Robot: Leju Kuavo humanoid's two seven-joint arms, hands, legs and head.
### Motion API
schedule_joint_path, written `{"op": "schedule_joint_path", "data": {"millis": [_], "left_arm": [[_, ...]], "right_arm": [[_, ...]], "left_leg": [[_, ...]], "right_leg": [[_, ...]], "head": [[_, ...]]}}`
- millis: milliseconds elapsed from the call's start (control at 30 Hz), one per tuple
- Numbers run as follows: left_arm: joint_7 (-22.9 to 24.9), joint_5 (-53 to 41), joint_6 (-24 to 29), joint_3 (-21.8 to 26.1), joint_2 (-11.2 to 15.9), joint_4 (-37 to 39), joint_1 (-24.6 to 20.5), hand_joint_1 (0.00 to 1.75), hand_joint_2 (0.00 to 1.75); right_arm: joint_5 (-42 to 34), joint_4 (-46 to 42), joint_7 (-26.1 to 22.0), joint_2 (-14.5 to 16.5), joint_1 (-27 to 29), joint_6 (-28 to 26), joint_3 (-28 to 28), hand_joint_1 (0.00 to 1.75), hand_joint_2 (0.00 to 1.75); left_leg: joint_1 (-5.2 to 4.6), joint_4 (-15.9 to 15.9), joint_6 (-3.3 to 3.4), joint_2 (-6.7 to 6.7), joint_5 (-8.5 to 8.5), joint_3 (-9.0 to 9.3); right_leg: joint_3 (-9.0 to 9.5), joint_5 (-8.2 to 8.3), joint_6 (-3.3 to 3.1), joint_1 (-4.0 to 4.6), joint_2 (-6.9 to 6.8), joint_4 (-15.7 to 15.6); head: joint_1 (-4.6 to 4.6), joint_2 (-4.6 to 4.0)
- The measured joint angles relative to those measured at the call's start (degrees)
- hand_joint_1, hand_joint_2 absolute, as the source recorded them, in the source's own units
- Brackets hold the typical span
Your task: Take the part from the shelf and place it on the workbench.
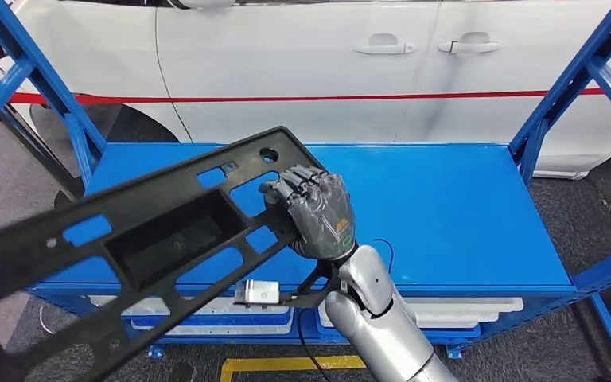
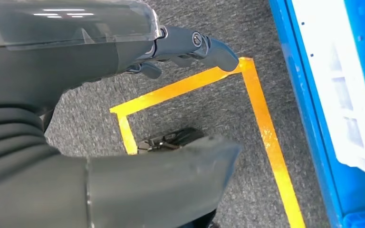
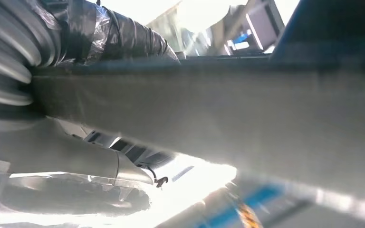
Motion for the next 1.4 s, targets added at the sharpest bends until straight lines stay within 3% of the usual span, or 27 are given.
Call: {"op": "schedule_joint_path", "data": {"millis": [67,133,233,300,333,367,433,467,567,633,700,767,800,833,867,933,1000,1100,1167,1267,1300,1333,1367,1400], "left_arm": [[-0.36,0.36,-0.26,0.01,0.01,0.00,-0.01,0.00,1.75],[-0.79,0.79,-0.80,0.02,0.03,0.00,0.03,0.00,1.75],[-1.09,1.05,-1.29,0.02,0.04,0.00,0.22,0.00,1.75],[-1.07,1.04,-1.64,0.02,0.03,0.00,0.50,0.00,1.75],[-1.04,1.04,-1.90,0.02,0.02,0.00,0.65,0.00,1.75],[-0.97,1.02,-2.16,0.02,0.02,0.00,0.75,0.00,1.75],[-0.82,0.93,-2.76,0.00,0.02,0.00,0.84,0.00,1.75],[-0.75,0.85,-3.07,-0.03,0.01,0.00,0.86,0.00,1.75],[-0.70,0.43,-3.94,-0.27,-0.02,0.02,1.17,0.00,1.75],[-0.68,-0.06,-3.99,-0.50,-0.13,0.02,1.36,0.00,1.75],[-0.54,-1.09,-2.77,-1.04,-0.29,0.02,1.29,0.00,1.75],[-0.31,-2.25,-1.02,-1.90,-0.34,0.02,1.22,0.00,1.75],[-0.17,-2.67,-0.33,-2.31,-0.35,0.02,1.21,0.00,1.75],[-0.04,-2.91,0.14,-2.64,-0.37,0.02,1.18,0.00,1.75],[0.09,-3.00,0.41,-2.93,-0.40,0.02,1.10,0.00,1.75],[0.36,-2.54,-0.15,-3.23,-0.54,0.02,0.81,0.00,1.75],[0.67,-1.48,-1.57,-3.29,-0.66,0.02,0.59,0.00,1.75],[1.23,-0.52,-2.22,-3.28,-0.69,0.02,0.60,0.00,1.75],[1.49,-0.19,-1.93,-3.26,-0.68,0.02,0.67,0.00,1.75],[2.00,0.26,-1.19,-3.20,-0.68,0.02,0.78,0.00,1.75],[2.38,0.38,-0.90,-3.17,-0.68,0.02,0.84,0.00,1.75],[2.82,0.51,-0.64,-3.14,-0.68,0.02,0.92,0.00,1.75],[3.22,0.67,-0.45,-3.09,-0.67,0.02,0.99,0.00,1.75],[3.52,0.79,-0.31,-3.05,-0.67,0.02,1.02,0.00,1.75]], "right_arm": [[-6.91,1.34,0.42,-0.37,-1.06,3.06,1.33,1.75,1.75],[-15.79,2.63,0.63,-0.71,-2.01,7.66,2.73,1.75,1.75],[-23.56,4.22,1.05,-1.11,-3.42,11.21,4.83,1.75,1.75],[-26.47,5.03,1.27,-1.39,-3.79,12.92,5.60,1.75,1.75],[-27.95,5.50,1.40,-1.56,-3.85,13.82,5.98,1.75,1.75],[-29.01,5.97,1.53,-1.74,-3.91,14.41,6.40,1.75,1.75],[-29.86,6.88,1.70,-2.06,-4.11,14.78,7.30,1.75,1.75],[-29.85,7.27,1.76,-2.19,-4.24,14.73,7.68,1.75,1.75],[-29.50,8.12,2.19,-2.53,-4.42,14.50,8.55,1.75,1.75],[-29.31,8.48,2.41,-2.78,-4.43,14.26,8.89,1.75,1.75],[-29.24,8.76,2.44,-3.03,-4.38,13.83,9.14,1.75,1.75],[-29.24,9.09,2.44,-3.33,-4.12,13.36,9.31,1.75,1.75],[-29.24,9.28,2.40,-3.52,-3.90,13.15,9.38,1.75,1.75],[-29.25,9.43,2.33,-3.69,-3.70,12.97,9.44,1.75,1.75],[-29.25,9.53,2.21,-3.82,-3.56,12.80,9.50,1.75,1.75],[-29.26,9.59,1.76,-3.92,-3.46,12.58,9.62,1.75,1.75],[-29.40,9.55,1.19,-3.88,-3.40,12.40,9.72,1.75,1.75],[-29.79,9.37,0.50,-3.84,-2.95,12.00,9.77,1.75,1.75],[-30.18,8.99,0.03,-3.79,-2.68,11.57,9.77,1.75,1.75],[-30.84,8.21,-0.87,-3.72,-2.08,10.81,9.77,1.75,1.75],[-31.07,7.96,-1.14,-3.73,-1.73,10.60,9.77,1.75,1.75],[-31.27,7.66,-1.40,-3.74,-1.34,10.43,9.76,1.75,1.75],[-31.42,7.34,-1.61,-3.74,-1.01,10.33,9.77,1.75,1.75],[-31.50,6.97,-1.79,-3.74,-0.79,10.25,9.77,1.75,1.75]], "left_leg": [[-0.05,-0.05,-0.58,0.05,0.18,-0.20],[0.09,1.24,-1.18,0.06,-0.90,-0.81],[0.43,10.33,-2.07,0.08,-5.94,-4.81],[0.58,15.46,-2.41,0.09,-7.36,-7.04],[0.63,15.03,-2.46,0.10,-6.41,-6.79],[0.69,12.49,-2.44,0.10,-4.60,-5.56],[0.68,4.70,-2.17,0.10,-1.13,-1.94],[0.59,2.00,-1.91,0.06,-0.38,-0.69],[0.39,0.13,-1.04,-0.09,-0.29,-0.01],[0.58,-0.28,-0.25,-0.02,0.07,0.05],[0.69,-0.64,0.54,0.08,0.35,0.09],[0.53,-0.65,0.85,0.10,0.38,0.01],[0.45,-0.62,0.89,0.09,0.38,-0.01],[0.38,-0.57,0.89,0.06,0.38,-0.01],[0.32,-0.50,0.87,0.02,0.37,0.00],[0.15,-0.31,0.72,-0.06,0.28,-0.02],[-0.06,-0.09,0.37,-0.08,0.18,-0.18],[-0.03,-0.06,-0.49,-0.04,0.11,-0.33],[0.10,1.75,-1.12,-0.02,-1.43,-1.07],[0.44,11.67,-2.01,0.00,-6.64,-5.28],[0.55,14.59,-2.23,0.01,-7.59,-6.54],[0.63,15.61,-2.38,0.02,-7.47,-6.95],[0.72,14.26,-2.43,0.03,-6.22,-6.23],[0.80,10.83,-2.41,0.04,-4.22,-4.51]], "right_leg": [[-0.12,0.19,-0.32,0.05,0.10,-0.25],[-0.09,0.53,-0.82,-0.19,0.02,-0.64],[-0.16,0.78,-1.21,-0.40,-0.24,-0.87],[-0.18,0.78,-1.22,-0.38,-0.33,-0.81],[-0.17,0.77,-1.21,-0.39,-0.30,-0.76],[-0.14,0.74,-1.18,-0.41,-0.25,-0.69],[-0.19,0.63,-0.95,-0.31,-0.10,-0.51],[-0.32,0.64,-0.74,-0.22,-0.05,-0.44],[-0.59,0.90,0.08,-0.04,0.02,-0.53],[-0.93,0.10,0.56,-0.09,0.03,0.34],[-3.14,-2.89,0.83,-0.12,0.07,5.19],[-6.65,-6.15,0.93,-0.08,0.08,12.58],[-7.78,-6.62,0.94,-0.08,0.08,14.87],[-7.96,-6.00,0.88,-0.08,0.08,15.15],[-6.99,-4.38,0.72,-0.06,0.07,13.12],[-3.15,-0.65,0.19,0.10,0.08,5.40],[-0.79,0.85,-0.14,0.30,0.10,0.31],[-0.59,1.02,-0.55,0.32,0.15,-0.71],[-0.45,1.33,-1.10,0.01,0.05,-1.17],[-0.41,1.43,-1.44,-0.12,-0.15,-1.32],[-0.41,1.41,-1.45,-0.12,-0.19,-1.31],[-0.41,1.39,-1.45,-0.13,-0.17,-1.27],[-0.40,1.36,-1.41,-0.16,-0.11,-1.20],[-0.36,1.31,-1.33,-0.18,-0.02,-1.10]], "head": [[-0.01,0.00],[-0.01,0.00],[-0.02,0.00],[-0.01,0.00],[-0.01,0.00],[-0.02,0.00],[-0.02,0.00],[-0.01,0.00],[0.00,0.00],[0.01,0.00],[0.02,0.00],[0.02,0.00],[0.02,0.00],[0.02,0.00],[0.02,0.00],[0.02,0.00],[0.01,0.00],[0.01,0.00],[-0.01,0.00],[-0.01,0.00],[0.00,0.00],[0.00,0.00],[0.00,0.00],[0.00,0.00]]}}
